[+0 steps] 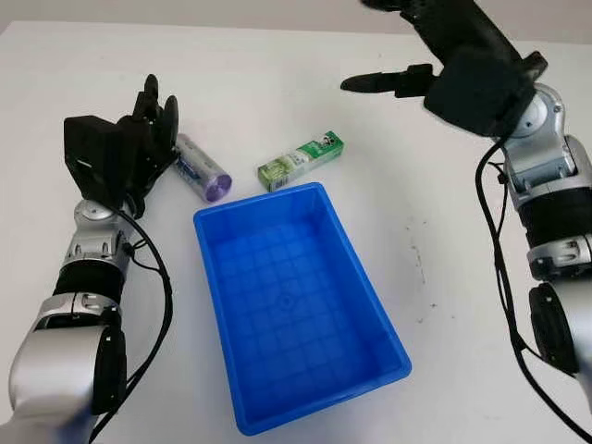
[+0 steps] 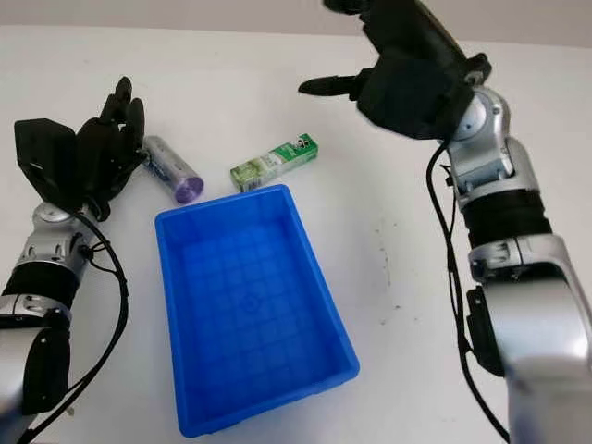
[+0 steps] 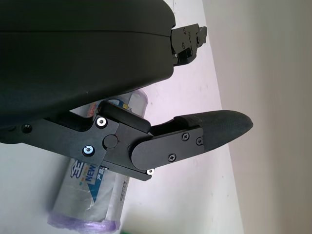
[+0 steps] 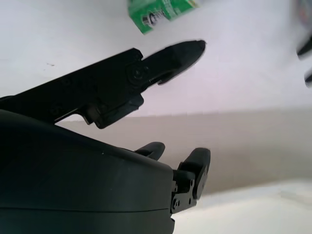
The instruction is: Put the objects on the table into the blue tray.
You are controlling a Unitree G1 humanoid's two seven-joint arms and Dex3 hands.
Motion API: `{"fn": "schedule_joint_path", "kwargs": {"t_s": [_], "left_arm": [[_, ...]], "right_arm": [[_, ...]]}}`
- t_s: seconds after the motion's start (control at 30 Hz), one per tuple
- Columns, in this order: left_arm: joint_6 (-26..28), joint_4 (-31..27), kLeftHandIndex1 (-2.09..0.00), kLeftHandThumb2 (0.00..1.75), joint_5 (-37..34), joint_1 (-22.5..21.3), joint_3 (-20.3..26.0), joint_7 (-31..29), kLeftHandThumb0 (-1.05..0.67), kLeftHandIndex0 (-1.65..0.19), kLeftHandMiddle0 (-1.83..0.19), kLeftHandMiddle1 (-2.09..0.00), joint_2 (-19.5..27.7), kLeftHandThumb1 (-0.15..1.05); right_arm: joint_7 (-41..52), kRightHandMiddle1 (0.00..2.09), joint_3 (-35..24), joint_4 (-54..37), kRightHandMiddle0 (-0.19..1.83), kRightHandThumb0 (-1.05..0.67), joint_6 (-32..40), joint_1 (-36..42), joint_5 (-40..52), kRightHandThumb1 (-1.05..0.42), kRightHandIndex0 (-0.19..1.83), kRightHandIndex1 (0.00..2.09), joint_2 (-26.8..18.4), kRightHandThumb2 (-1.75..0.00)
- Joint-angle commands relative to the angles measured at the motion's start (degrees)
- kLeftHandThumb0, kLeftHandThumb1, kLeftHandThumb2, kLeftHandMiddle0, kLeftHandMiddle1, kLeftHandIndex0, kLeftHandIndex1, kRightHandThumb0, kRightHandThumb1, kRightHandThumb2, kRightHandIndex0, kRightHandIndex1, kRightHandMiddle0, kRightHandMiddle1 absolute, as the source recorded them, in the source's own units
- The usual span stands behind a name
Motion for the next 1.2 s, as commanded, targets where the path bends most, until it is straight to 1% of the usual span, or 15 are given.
{"fn": "schedule_joint_path", "kwargs": {"t_s": [0.0, 0.13, 0.27, 0.37, 0.6, 0.77, 0.9, 1.07, 1.17], "left_arm": [[0.3, -1.6, 0.0, 0.69, 0.3, 0.6, -0.3, 0.2, -0.76, 0.19, 0.19, 0.0, 0.4, 1.05], [0.3, -1.6, 0.0, 0.69, 0.4, 0.6, -0.5, 0.7, -0.77, 0.19, 0.19, 0.0, 0.2, 1.05], [0.0, -1.2, 0.0, 0.69, 0.1, 0.6, -0.5, 0.3, -0.77, 0.19, 0.19, 0.0, 0.2, 1.05], [0.1, -1.1, 0.0, 0.69, 0.1, 0.6, -0.4, 0.4, -0.77, 0.19, 0.19, 0.0, 0.3, 1.05], [-0.2, -0.7, 0.0, 0.71, -0.1, 0.7, -0.4, -0.2, -0.77, 0.19, 0.19, 0.0, 0.1, 1.05], [-0.8, 0.1, 0.0, 0.7, 0.2, 0.6, -0.6, -0.2, -0.78, 0.19, 0.19, 0.0, 0.0, 1.05], [-1.0, 0.2, 0.0, 0.69, 0.4, 0.5, -0.8, 0.1, -0.8, 0.19, 0.19, 0.0, -0.2, 1.05], [-0.8, -0.1, 0.0, 0.69, 0.3, 0.7, -0.6, 0.4, -0.79, 0.19, 0.19, 0.0, -0.3, 1.05], [-0.9, -0.5, 0.0, 0.7, 0.4, 1.0, -0.6, 0.8, -0.77, 0.19, 0.19, 0.0, -0.4, 1.05]], "right_arm": [[-1.3, 0.54, 3.0, 3.2, 0.15, -0.61, -3.0, -3.5, -3.4, -0.83, 0.23, 0.41, -1.3, -0.06], [-4.2, 0.44, 7.6, 9.0, 0.23, -0.55, -5.4, -6.5, -9.1, -0.8, 0.27, 0.36, -0.3, -0.05], [-5.5, 0.39, 10.6, 13.5, 0.23, -0.52, -6.5, -7.9, -11.7, -0.81, 0.26, 0.32, 0.6, -0.06], [-6.8, 0.31, 12.2, 15.2, 0.28, -0.52, -6.5, -8.3, -13.2, -0.81, 0.29, 0.26, 1.3, -0.05], [-7.5, 0.22, 12.9, 18.1, 0.32, -0.49, -6.2, -7.1, -12.3, -0.81, 0.3, 0.2, 2.6, -0.06], [-11.0, 0.21, 13.5, 19.9, 0.35, -0.49, -7.3, -5.8, -12.6, -0.82, 0.34, 0.19, 3.7, -0.06], [-11.5, 0.19, 12.7, 22.2, 0.35, -0.46, -6.3, -4.9, -10.8, -0.82, 0.36, 0.2, 6.2, -0.06], [-13.8, 0.18, 14.2, 23.2, 0.35, -0.46, -5.7, -4.5, -11.7, -0.84, 0.33, 0.17, 7.7, -0.06], [-14.7, 0.17, 14.8, 23.8, 0.38, -0.46, -5.6, -4.2, -12.0, -0.86, 0.35, 0.16, 8.4, -0.07]]}}
